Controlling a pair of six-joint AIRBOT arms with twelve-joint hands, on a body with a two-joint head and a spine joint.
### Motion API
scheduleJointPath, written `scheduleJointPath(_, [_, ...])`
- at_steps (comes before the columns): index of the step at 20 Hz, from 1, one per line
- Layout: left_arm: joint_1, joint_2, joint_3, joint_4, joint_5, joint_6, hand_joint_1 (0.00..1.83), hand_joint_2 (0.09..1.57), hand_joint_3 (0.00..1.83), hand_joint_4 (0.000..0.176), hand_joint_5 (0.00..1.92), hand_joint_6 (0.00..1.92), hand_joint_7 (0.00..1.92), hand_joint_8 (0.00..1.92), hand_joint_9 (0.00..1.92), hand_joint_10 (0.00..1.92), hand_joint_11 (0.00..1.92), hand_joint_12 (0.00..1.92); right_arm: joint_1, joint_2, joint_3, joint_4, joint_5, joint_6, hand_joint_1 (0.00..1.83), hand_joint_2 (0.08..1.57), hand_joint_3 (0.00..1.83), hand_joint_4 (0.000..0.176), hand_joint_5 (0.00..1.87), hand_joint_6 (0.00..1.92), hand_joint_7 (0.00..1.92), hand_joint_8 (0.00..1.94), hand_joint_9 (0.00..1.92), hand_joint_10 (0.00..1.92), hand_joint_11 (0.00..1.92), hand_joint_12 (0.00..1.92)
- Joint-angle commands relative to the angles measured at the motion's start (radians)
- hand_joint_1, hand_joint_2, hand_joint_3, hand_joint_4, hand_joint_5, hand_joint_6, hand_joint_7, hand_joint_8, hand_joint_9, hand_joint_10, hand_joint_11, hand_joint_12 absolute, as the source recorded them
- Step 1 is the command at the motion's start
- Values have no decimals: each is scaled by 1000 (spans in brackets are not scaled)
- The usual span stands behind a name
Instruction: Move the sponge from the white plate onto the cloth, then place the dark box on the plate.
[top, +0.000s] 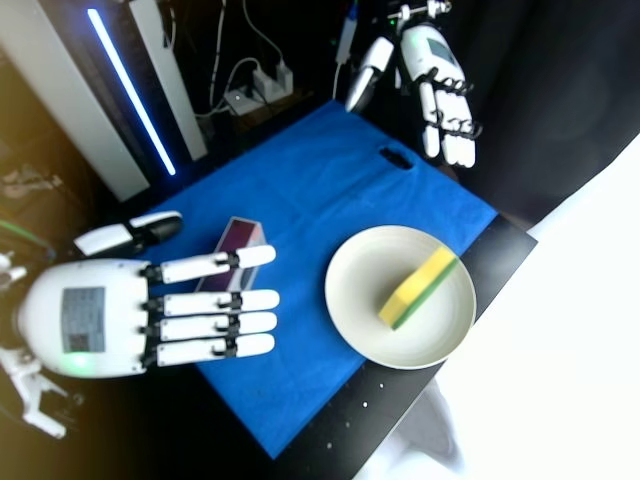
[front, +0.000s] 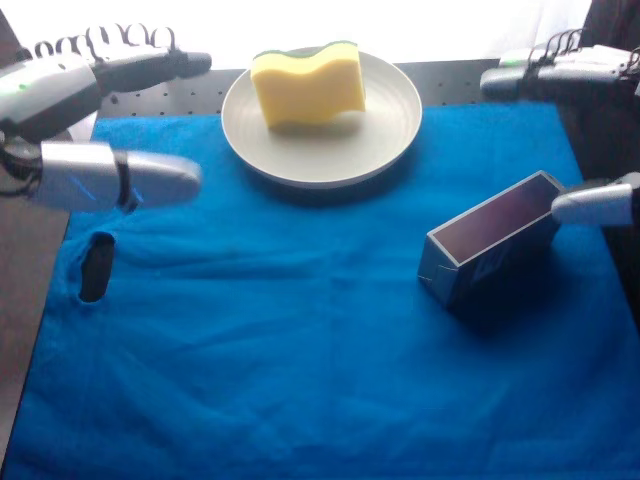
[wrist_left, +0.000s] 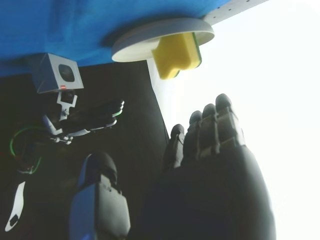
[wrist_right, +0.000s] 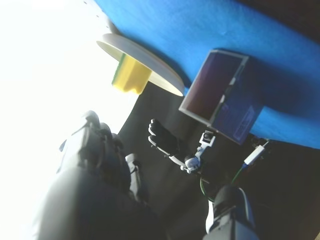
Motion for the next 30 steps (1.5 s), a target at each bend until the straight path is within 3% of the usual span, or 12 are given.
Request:
scheduleJointPath(1, [-17, 5, 8, -18, -99, -8, 638, 1070, 15, 37, 288, 10, 170, 9, 24, 9, 0, 0, 15, -2, 4, 59, 95, 5, 836, 1086, 10, 154, 328, 8, 187, 10, 139, 16, 22, 261])
scheduleJointPath(5, [-121, -33, 55, 65, 1, -8, 774, 1072, 4, 48, 286, 2, 165, 1, 59, 14, 27, 13, 15, -6, 9, 54, 91, 5, 917, 1091, 5, 128, 332, 2, 193, 3, 158, 9, 42, 261])
scheduleJointPath(9, [-335, -175, 188, 235, 230, -8, 699, 938, 0, 75, 337, 5, 263, 6, 167, 9, 2, 337, 15, -12, 14, 50, 91, 5, 898, 1083, 0, 143, 326, 1, 178, 0, 105, 0, 0, 184])
scheduleJointPath(15, [-407, -367, 383, 234, 362, -8, 793, 935, 0, 122, 414, 6, 371, 5, 279, 5, 0, 517, 16, -24, 26, 44, 91, 5, 918, 1072, 0, 161, 325, 0, 189, 2, 131, 8, 46, 184])
scheduleJointPath(19, [-425, -484, 511, 231, 443, -8, 838, 956, 1, 83, 490, 6, 517, 9, 471, 21, 0, 920, 16, -25, 28, 41, 91, 5, 912, 1069, 0, 156, 328, 4, 214, 9, 161, 14, 73, 196])
scheduleJointPath(21, [-431, -531, 568, 210, 478, -9, 807, 961, 0, 63, 530, 3, 556, 4, 507, 12, 0, 1036, 16, -26, 30, 39, 91, 5, 860, 1072, 0, 175, 318, 0, 206, 2, 148, 4, 61, 194])
scheduleJointPath(23, [-432, -565, 608, 192, 496, -9, 864, 958, 0, 32, 568, 3, 606, 5, 719, 96, 92, 1517, 16, -28, 34, 38, 91, 5, 871, 1066, 0, 176, 323, 2, 213, 4, 157, 7, 77, 204])
scheduleJointPath(25, [-434, -592, 634, 187, 510, -8, 898, 990, 5, 45, 606, 6, 644, 9, 618, 33, 3, 1074, 16, -32, 38, 38, 91, 5, 854, 1067, 0, 164, 320, 1, 205, 0, 154, 4, 80, 207])
scheduleJointPath(27, [-434, -612, 651, 187, 519, -8, 940, 1100, 6, 18, 794, 15, 842, 23, 710, 37, 0, 1239, 18, -32, 38, 36, 91, 5, 831, 1067, 0, 151, 329, 4, 197, 1, 154, 3, 74, 207])
scheduleJointPath(28, [-434, -615, 655, 187, 520, -8, 1174, 1123, 1, 0, 952, 614, 926, 978, 793, 137, 0, 1434, 18, -32, 38, 35, 91, 5, 819, 1065, 0, 140, 330, 3, 188, 0, 156, 4, 81, 211])
scheduleJointPath(29, [-434, -615, 657, 185, 520, -8, 1225, 1152, 5, 0, 949, 768, 877, 1307, 661, 585, 0, 1515, 19, -32, 38, 34, 91, 7, 777, 1070, 1, 147, 322, 0, 184, 0, 160, 4, 92, 216])
scheduleJointPath(30, [-432, -614, 657, 179, 520, -8, 1234, 1133, 1, 0, 1034, 706, 891, 1292, 649, 660, 0, 1490, 19, -32, 38, 33, 91, 11, 777, 1071, 2, 153, 319, 0, 187, 1, 171, 8, 111, 225])
